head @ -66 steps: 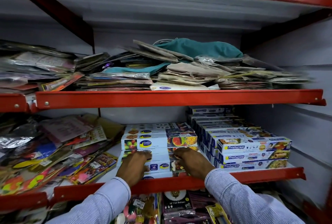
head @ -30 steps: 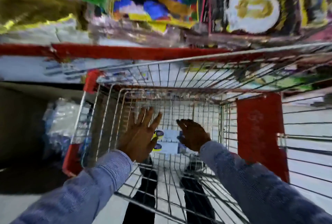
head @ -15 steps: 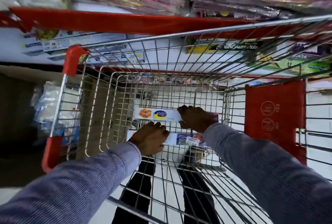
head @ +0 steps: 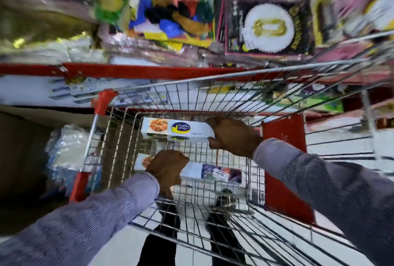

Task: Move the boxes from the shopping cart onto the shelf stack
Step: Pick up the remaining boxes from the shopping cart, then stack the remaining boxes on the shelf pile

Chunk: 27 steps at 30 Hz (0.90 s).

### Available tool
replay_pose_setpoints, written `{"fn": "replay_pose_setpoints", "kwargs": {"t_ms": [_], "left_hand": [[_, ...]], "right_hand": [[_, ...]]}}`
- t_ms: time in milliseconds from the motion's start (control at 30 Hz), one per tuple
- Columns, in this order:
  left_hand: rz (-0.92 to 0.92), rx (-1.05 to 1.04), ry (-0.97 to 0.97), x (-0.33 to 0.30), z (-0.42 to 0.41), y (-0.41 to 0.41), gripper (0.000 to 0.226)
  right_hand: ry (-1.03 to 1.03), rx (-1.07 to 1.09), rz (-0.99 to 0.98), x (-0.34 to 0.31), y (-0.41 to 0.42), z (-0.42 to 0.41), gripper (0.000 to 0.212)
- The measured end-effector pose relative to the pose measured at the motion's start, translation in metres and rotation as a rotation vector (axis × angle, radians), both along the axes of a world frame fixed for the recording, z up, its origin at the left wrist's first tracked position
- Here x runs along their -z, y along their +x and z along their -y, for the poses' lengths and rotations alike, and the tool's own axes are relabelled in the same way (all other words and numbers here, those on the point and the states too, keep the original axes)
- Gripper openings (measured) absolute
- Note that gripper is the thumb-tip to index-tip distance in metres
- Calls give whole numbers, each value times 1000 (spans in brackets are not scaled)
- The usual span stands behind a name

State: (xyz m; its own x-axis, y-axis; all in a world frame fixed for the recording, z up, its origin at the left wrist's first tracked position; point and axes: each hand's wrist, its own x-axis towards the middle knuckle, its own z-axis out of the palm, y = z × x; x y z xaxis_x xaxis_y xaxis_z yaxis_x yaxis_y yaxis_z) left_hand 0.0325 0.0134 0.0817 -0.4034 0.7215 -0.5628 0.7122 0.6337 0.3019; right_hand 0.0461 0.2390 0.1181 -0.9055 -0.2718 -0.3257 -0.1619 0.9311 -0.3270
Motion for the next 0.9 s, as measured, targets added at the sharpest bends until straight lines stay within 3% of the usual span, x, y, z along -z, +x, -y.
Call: {"fn": "replay_pose_setpoints", "kwargs": {"t_ms": [300,400,533,700,900], "left_hand": [[-449,-94,255,-252,4,-28,54],[-532,-105,281,-327,-4,-39,60],[-548,-147,351,-413,-20,-56,55],[-518,-222,422,-479,-36,-91,48],[-512,-229,424,-510,-56,-127,44]], "right_hand": [[78,-42,-340,-235,-22,-12,45],[97,-34,-464,-310,-32,-18,31],[98,-40,-572,-390,-47,-32,33],[115,-23,-680,-451,-69,-46,25],[202,99,-643,-466,-127,-66,28]]}}
